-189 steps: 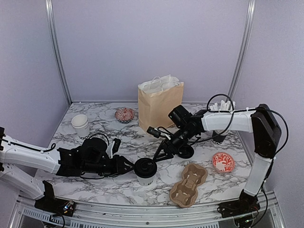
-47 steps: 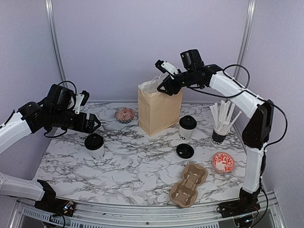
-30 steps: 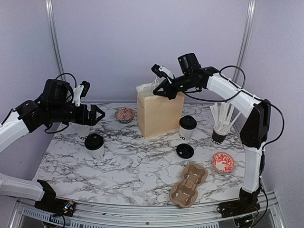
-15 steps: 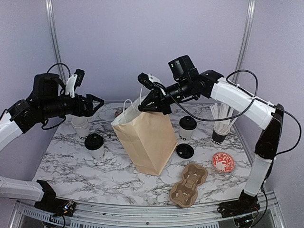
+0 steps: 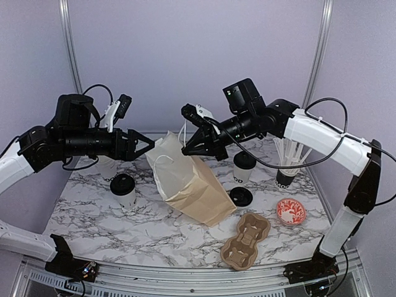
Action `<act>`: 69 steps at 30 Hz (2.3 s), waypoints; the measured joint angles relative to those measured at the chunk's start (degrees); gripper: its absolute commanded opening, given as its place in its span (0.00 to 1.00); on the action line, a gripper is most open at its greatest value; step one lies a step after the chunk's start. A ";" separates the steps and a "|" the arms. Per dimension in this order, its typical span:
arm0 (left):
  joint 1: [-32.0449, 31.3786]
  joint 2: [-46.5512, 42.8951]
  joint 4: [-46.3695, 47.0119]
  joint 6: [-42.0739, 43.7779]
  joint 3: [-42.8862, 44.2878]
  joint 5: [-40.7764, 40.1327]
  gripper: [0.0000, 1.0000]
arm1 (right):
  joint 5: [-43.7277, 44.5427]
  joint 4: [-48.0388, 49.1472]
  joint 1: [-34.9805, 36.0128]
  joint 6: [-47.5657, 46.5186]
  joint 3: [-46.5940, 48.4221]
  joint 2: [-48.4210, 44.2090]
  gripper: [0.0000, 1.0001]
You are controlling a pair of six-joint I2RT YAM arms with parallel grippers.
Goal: Pack the takeout coffee
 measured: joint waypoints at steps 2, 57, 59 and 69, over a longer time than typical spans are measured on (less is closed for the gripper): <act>-2.89 0.17 -1.09 -0.94 0.94 -1.66 0.89 | 0.70 0.81 0.00 1.16 0.46 0.13 0.00; -13.35 18.01 -8.55 -11.28 12.94 -17.64 0.84 | 6.69 9.35 -0.13 7.89 -12.13 -11.19 0.25; -13.49 16.74 -8.57 -11.52 12.94 -16.72 0.85 | 7.06 8.94 -0.39 7.56 -12.13 -12.24 0.26; -15.21 22.03 -8.79 -11.28 17.22 -17.14 0.88 | 7.69 8.63 -2.38 7.26 -12.17 -13.79 0.27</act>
